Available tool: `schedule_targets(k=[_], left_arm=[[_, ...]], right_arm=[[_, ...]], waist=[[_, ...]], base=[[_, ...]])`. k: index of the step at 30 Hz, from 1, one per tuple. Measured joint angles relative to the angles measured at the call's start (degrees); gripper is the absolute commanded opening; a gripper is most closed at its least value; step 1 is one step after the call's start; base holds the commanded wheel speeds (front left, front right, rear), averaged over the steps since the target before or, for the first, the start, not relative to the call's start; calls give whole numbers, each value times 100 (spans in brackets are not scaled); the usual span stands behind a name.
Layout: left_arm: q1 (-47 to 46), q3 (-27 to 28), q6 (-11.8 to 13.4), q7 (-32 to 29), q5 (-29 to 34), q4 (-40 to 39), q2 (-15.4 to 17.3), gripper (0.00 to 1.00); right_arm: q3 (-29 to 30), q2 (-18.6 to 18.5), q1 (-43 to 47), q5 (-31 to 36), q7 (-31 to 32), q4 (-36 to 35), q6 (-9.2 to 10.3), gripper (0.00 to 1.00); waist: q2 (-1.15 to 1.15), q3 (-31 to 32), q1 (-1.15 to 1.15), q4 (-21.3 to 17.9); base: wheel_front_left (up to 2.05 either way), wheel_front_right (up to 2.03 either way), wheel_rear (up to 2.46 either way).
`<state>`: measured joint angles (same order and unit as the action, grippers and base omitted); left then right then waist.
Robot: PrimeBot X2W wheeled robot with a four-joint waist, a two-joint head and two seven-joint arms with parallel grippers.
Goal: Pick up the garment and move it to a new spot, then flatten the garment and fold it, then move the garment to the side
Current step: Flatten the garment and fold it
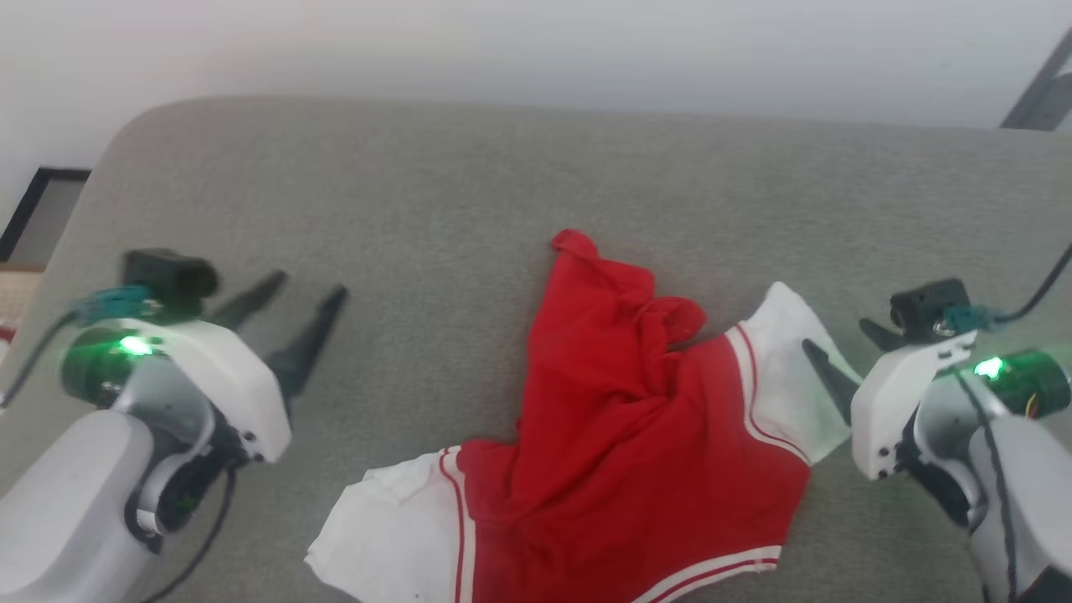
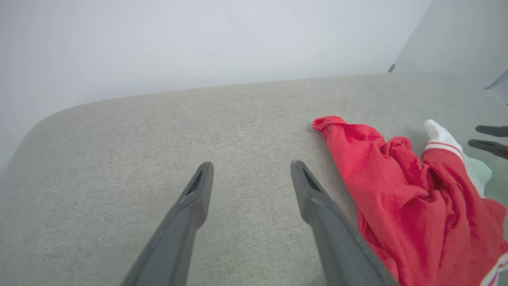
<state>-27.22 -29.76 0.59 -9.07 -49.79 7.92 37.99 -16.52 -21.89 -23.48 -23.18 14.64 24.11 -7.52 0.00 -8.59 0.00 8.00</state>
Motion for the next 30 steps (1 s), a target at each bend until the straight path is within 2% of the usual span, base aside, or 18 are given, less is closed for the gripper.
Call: schedule_targets(k=[10, 18, 19, 20, 21, 30], left_arm=[[102, 356, 14, 1622, 280, 1021, -242, 100], [289, 677, -66, 2314, 255, 1514, -532, 100], [316, 744, -69, 2337, 250, 1546, -561, 100], [355, 799, -80, 2364, 267, 1566, -577, 100], [389, 880, -116, 2381, 270, 1574, -617, 100], [610, 1459, -302, 2391, 558, 1466, -922, 100]], right_arm=[[-654, -456, -721, -546, 676, 589, 0, 100], [-1247, -725, -1127, -1087, 968, 904, -1, 100], [-1330, -751, -1176, -1111, 969, 942, 0, 56], [-1394, -792, -1224, -1100, 944, 975, -2, 3], [-1422, -811, -1268, -1110, 893, 1026, -4, 0], [-1283, -854, -1696, -911, 363, 1591, -9, 0]], waist=[[0, -365, 0, 384], [0, -599, 0, 607], [0, -616, 0, 628], [0, -630, 0, 647], [0, -643, 0, 667], [0, -657, 0, 736]], base=[[0, 0, 0], [0, 0, 0], [0, 0, 0], [0, 0, 0], [0, 0, 0], [0, 0, 0]])
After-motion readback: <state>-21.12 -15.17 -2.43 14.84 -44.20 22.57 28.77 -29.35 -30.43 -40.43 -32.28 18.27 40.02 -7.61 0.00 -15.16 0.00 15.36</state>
